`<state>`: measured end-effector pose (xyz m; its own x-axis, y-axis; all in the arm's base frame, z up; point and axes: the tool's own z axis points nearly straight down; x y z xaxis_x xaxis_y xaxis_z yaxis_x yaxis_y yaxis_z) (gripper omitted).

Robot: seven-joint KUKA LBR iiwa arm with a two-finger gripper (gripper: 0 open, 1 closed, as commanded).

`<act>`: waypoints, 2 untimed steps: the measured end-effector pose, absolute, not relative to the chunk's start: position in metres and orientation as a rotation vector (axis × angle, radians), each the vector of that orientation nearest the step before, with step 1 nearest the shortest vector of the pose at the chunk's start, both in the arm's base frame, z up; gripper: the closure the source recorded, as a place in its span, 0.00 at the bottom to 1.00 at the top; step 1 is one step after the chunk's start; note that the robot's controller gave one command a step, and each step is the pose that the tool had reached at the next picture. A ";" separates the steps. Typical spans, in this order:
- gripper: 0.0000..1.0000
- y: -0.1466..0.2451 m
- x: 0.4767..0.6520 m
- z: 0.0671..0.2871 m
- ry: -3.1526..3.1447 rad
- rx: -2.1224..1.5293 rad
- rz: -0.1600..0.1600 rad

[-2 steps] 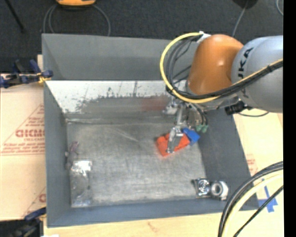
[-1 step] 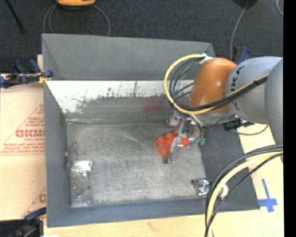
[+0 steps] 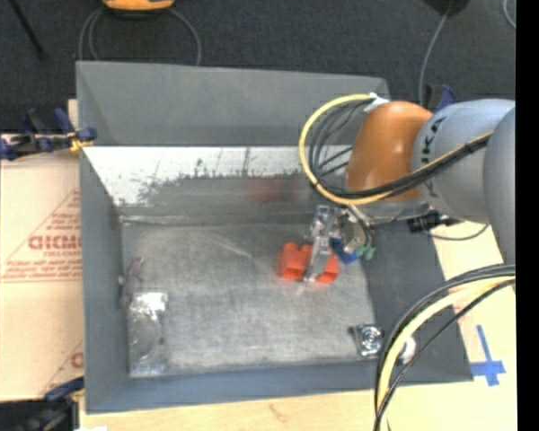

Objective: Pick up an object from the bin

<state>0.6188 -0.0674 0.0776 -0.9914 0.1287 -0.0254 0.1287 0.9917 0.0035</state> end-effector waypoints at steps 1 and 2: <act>1.00 -0.053 0.615 0.199 3.119 -0.266 -0.005; 1.00 -0.087 0.622 0.340 3.123 0.176 -0.001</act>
Offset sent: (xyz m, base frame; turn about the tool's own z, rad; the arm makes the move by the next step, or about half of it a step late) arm -0.0068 0.0158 0.1174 -0.3002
